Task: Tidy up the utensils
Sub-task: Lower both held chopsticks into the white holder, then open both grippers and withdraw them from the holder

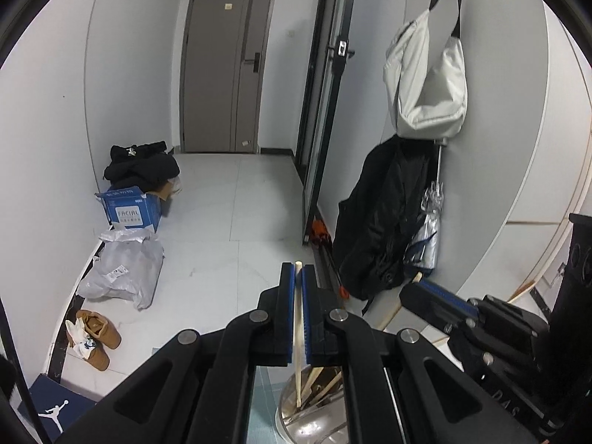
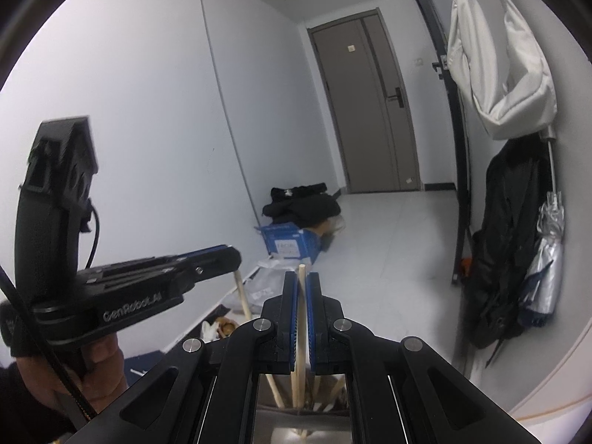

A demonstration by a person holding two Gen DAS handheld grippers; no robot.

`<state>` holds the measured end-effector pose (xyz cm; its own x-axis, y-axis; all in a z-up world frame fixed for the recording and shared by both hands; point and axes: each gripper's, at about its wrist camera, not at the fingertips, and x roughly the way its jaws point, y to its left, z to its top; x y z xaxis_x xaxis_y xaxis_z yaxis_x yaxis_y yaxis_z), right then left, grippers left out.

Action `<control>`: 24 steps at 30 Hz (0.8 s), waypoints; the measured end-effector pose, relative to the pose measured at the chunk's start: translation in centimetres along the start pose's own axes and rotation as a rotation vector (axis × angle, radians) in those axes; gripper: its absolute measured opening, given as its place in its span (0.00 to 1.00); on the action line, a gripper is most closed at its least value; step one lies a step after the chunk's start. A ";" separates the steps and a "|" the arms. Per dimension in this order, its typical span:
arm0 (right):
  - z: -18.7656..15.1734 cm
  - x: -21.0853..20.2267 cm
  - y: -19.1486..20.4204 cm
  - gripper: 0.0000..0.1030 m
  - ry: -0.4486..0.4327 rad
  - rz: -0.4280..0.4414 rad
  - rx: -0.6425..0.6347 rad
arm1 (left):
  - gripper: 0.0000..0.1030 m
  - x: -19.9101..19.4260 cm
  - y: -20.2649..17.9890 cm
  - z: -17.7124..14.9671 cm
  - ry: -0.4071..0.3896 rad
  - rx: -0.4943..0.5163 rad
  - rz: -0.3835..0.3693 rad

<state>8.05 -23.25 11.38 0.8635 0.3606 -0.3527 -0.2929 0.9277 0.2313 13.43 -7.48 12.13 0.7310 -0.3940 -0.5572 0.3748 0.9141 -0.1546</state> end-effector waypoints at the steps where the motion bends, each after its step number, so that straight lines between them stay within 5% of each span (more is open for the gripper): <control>1: -0.4 0.1 0.0 0.04 0.006 0.003 0.003 | 0.00 0.1 -0.1 -0.1 0.008 0.008 -0.004; 15: -3.6 1.8 0.2 0.04 0.107 0.065 -0.004 | 0.01 1.2 -0.4 -2.3 0.099 0.027 0.015; 20: -5.1 3.0 0.4 0.06 0.167 0.069 -0.010 | 0.02 1.6 1.1 -2.8 0.142 -0.042 -0.036; 24: -5.9 2.5 0.3 0.06 0.182 0.054 0.000 | 0.31 1.3 2.0 -3.3 0.143 -0.083 -0.012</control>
<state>7.67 -21.54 5.19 0.7580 0.4212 -0.4981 -0.3369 0.9066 0.2540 13.21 -5.86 8.40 0.6361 -0.3927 -0.6642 0.3305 0.9165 -0.2253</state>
